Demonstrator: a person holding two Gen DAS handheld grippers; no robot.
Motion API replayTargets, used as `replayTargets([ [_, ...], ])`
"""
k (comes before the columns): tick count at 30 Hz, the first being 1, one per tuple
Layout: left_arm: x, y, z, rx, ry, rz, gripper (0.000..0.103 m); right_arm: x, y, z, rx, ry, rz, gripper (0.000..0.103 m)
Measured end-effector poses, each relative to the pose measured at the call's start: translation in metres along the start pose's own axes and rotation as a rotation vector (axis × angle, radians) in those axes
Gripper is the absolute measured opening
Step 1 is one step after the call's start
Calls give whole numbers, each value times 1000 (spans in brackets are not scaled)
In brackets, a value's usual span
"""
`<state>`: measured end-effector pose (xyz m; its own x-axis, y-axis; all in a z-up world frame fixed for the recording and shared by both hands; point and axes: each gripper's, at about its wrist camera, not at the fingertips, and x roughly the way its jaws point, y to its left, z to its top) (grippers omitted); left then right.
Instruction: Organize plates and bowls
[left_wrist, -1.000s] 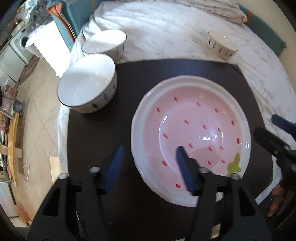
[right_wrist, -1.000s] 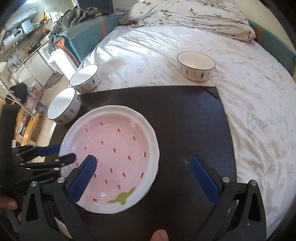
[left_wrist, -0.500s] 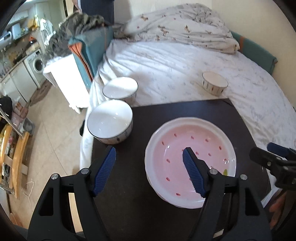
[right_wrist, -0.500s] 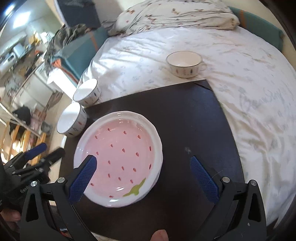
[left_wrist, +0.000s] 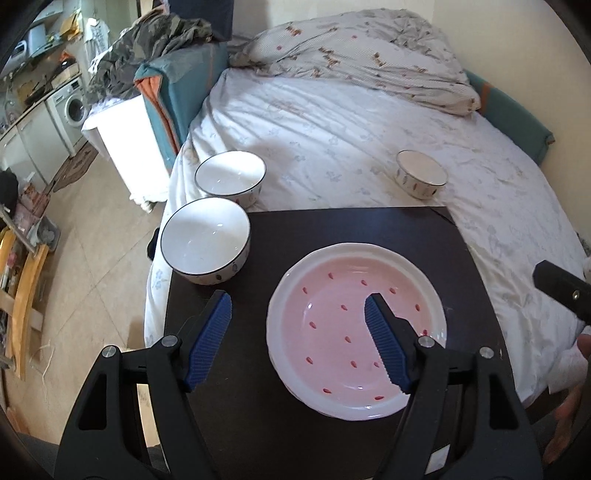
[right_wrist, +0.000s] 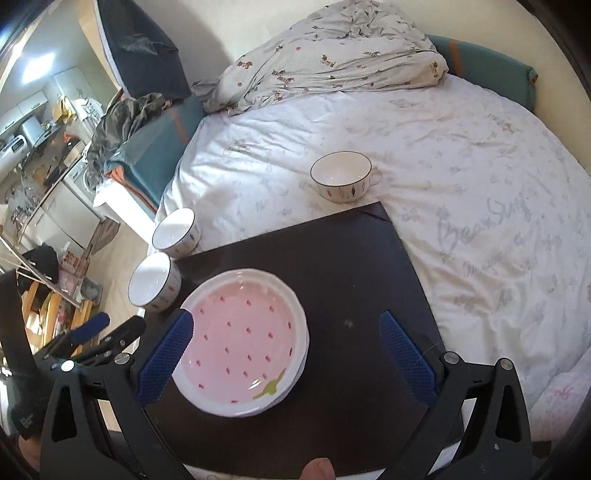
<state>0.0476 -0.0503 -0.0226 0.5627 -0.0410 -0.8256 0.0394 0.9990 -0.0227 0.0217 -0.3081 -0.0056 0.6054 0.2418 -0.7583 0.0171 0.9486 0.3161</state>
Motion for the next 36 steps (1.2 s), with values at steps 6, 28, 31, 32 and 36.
replayTargets([
  [6, 9, 0, 16, -1, -3, 73, 72, 19, -10, 24, -34, 30, -56, 103],
  [28, 65, -53, 134, 0, 4, 91, 72, 94, -64, 129, 62, -11, -122, 103],
  [31, 86, -61, 145, 12, 38, 88, 72, 107, -78, 139, 116, 2, -95, 103],
  [32, 94, -63, 150, 8, 56, 90, 72, 112, -81, 143, 121, 16, -89, 103],
  [36, 123, -67, 161, -16, 132, 95, 72, 134, -90, 149, 147, 59, -53, 103],
])
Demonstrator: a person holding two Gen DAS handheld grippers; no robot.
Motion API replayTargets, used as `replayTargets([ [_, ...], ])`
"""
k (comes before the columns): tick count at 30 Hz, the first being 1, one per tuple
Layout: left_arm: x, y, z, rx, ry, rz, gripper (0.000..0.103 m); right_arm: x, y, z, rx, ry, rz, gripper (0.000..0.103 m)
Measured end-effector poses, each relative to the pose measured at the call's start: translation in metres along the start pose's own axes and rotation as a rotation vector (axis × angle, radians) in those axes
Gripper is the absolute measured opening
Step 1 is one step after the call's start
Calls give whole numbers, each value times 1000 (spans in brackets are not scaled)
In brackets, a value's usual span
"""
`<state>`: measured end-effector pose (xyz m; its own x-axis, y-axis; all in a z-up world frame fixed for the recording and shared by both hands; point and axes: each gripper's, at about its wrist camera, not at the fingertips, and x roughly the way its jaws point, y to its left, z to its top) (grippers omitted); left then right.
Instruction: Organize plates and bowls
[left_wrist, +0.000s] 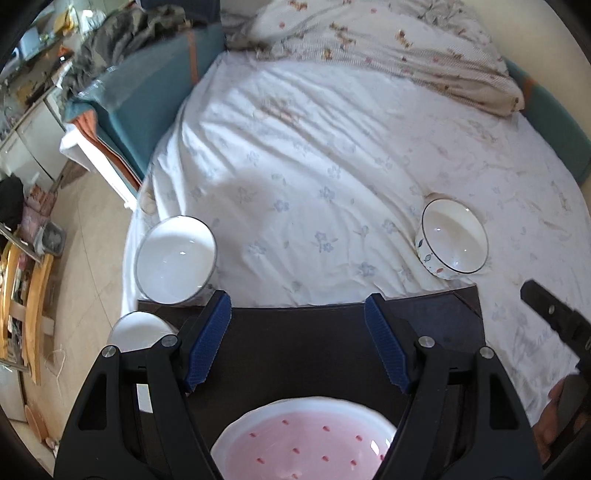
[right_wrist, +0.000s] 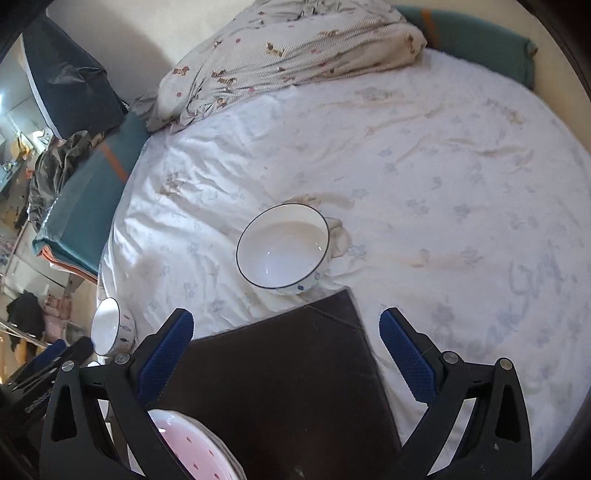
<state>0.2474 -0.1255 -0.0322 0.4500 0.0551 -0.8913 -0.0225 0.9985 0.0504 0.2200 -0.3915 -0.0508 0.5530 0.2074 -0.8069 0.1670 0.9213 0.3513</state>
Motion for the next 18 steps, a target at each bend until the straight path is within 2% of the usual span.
replayTargets([
  [3, 14, -9, 10, -5, 18, -3, 72, 19, -6, 4, 69, 62, 14, 101],
  [5, 22, -14, 18, -21, 35, -35, 72, 27, -12, 6, 133, 71, 33, 101],
  [7, 35, -23, 27, -46, 67, -99, 72, 37, -19, 8, 180, 85, 42, 98],
  [9, 49, -39, 35, -42, 104, -140, 72, 48, -29, 9, 222, 101, 32, 85],
  [11, 61, -56, 43, -23, 123, -147, 72, 60, -46, 10, 305, 115, 21, 80],
  [13, 73, -73, 50, -3, 137, -157, 71, 72, -60, 12, 389, 138, 45, 70],
  [15, 86, -88, 56, 19, 143, -153, 67, 83, -67, 15, 433, 164, 80, 52],
  [18, 105, -102, 62, 27, 178, -161, 58, 93, -67, 27, 459, 155, 106, 46],
])
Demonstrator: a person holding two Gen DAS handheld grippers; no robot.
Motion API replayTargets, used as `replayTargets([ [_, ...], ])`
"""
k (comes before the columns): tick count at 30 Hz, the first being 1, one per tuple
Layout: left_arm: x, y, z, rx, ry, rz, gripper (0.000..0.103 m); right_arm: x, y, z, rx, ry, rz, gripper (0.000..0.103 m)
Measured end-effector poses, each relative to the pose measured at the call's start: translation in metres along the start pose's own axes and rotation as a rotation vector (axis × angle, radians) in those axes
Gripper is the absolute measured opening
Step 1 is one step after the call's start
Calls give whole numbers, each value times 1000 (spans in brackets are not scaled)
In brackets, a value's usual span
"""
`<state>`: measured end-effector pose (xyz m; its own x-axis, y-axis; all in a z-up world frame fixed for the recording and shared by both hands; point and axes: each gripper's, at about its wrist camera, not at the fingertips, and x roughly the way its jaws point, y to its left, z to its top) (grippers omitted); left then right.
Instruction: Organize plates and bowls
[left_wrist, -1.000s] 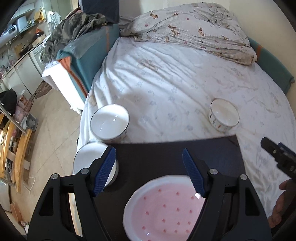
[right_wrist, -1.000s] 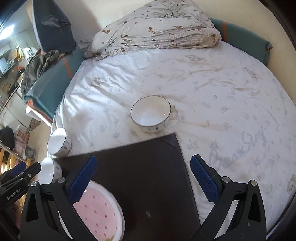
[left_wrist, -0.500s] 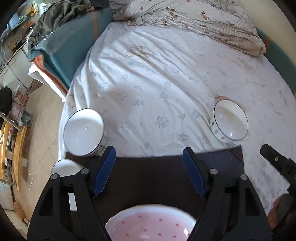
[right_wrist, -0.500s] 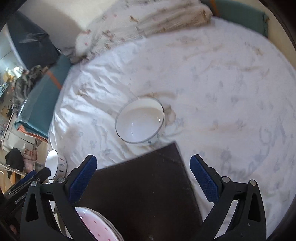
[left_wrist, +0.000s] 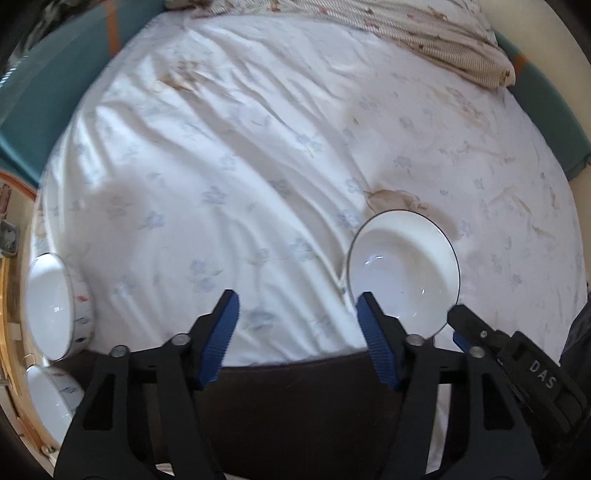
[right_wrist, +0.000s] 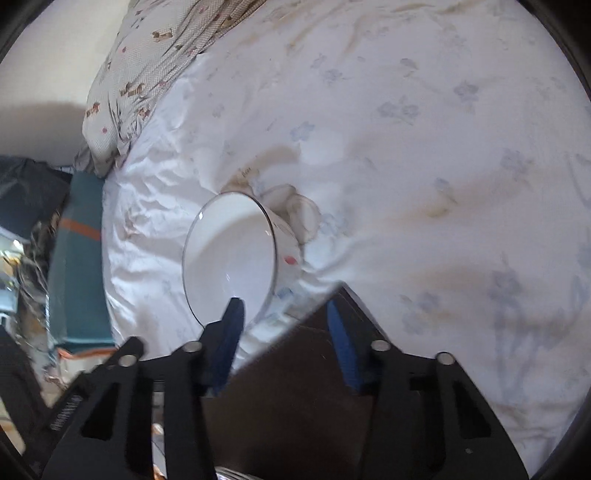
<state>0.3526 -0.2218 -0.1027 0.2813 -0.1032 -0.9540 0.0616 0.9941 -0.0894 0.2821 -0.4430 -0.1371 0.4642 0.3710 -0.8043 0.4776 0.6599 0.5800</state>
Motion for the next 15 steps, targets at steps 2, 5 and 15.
replayTargets([
  [2, 13, -5, 6, -4, 23, -16, 57, 9, 9, 7, -20, 1, -15, 44],
  [5, 23, -7, 9, -5, 41, -18, 57, 27, 15, 12, -46, 33, -57, 34],
  [15, 43, -14, 10, 31, 87, -8, 57, 50, -1, 13, -11, 118, -56, 19],
])
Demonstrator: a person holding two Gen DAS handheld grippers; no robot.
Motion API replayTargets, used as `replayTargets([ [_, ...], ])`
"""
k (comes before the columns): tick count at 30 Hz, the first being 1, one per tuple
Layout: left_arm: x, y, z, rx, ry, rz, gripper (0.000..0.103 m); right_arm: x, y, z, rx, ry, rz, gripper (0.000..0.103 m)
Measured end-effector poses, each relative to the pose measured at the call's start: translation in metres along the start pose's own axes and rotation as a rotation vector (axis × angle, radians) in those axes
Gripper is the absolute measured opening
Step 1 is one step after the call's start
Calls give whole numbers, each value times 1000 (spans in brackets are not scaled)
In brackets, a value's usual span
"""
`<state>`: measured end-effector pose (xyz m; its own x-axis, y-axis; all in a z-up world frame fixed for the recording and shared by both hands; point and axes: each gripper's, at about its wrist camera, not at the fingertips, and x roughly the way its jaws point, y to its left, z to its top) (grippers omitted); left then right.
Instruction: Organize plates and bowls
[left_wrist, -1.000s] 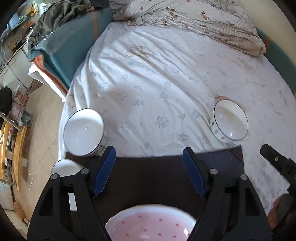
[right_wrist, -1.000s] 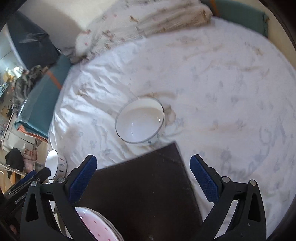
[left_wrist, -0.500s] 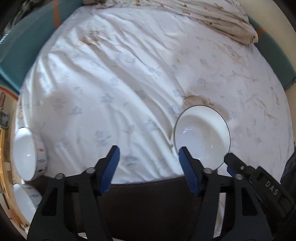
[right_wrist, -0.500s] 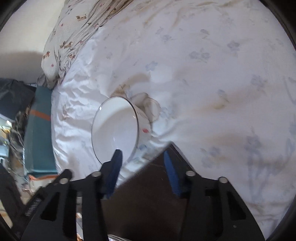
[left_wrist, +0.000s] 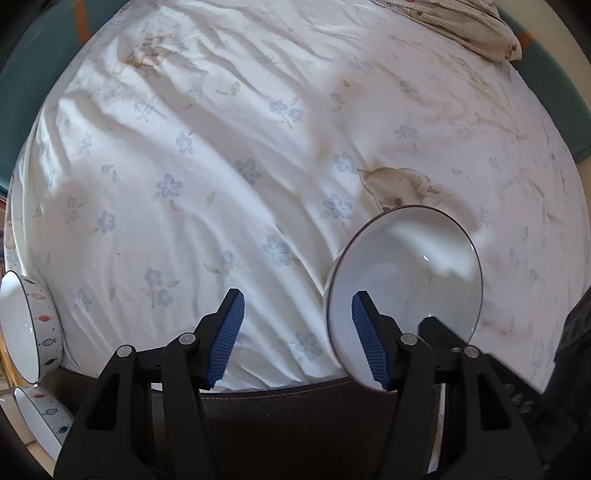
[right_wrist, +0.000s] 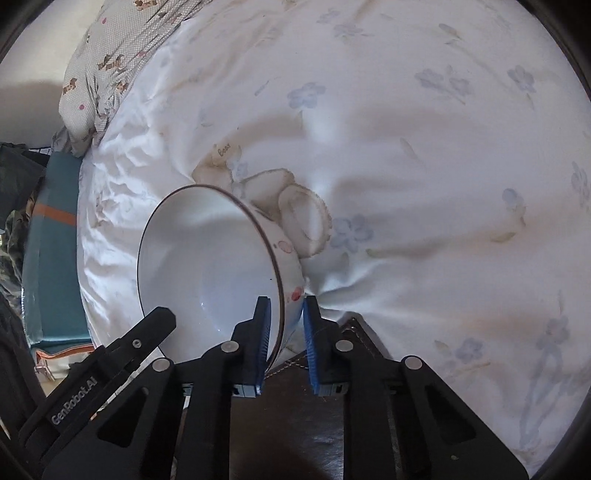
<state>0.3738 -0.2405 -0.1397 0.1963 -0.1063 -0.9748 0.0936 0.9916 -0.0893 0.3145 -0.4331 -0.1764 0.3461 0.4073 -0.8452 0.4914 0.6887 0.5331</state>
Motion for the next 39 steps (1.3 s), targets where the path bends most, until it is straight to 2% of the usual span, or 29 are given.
replayTargets([
  [9, -17, 8, -12, -25, -1, -29, 57, -23, 16, -11, -79, 29, 55, 15],
  [14, -24, 5, -30, 8, 24, -42, 57, -36, 9, -23, -129, 79, 51, 14],
  [17, -19, 1, -43, 34, 73, -32, 57, -42, -1, -34, -160, 125, 22, 15],
  [18, -16, -2, -47, 52, 96, -52, 57, -43, -4, -37, -170, 132, 14, 15],
  [23, -17, -14, -64, 116, 113, -70, 57, -41, -19, -47, -182, 175, -29, 15],
  [26, -9, -25, -70, 170, 130, -25, 57, -38, -23, -51, -181, 186, -37, 14],
  [28, 0, -29, -72, 191, 133, 32, 57, -37, -23, -52, -172, 181, -37, 14],
  [29, 4, -29, -72, 188, 145, 26, 56, -38, -23, -52, -174, 178, -41, 14],
  [32, 13, -30, -75, 194, 170, 18, 30, -38, -20, -53, -193, 179, -54, 14],
  [35, 11, -29, -78, 184, 139, -7, 20, -37, -21, -51, -203, 196, -50, 15],
  [39, 9, -24, -80, 169, 119, -31, 13, -37, -21, -51, -212, 205, -65, 16],
])
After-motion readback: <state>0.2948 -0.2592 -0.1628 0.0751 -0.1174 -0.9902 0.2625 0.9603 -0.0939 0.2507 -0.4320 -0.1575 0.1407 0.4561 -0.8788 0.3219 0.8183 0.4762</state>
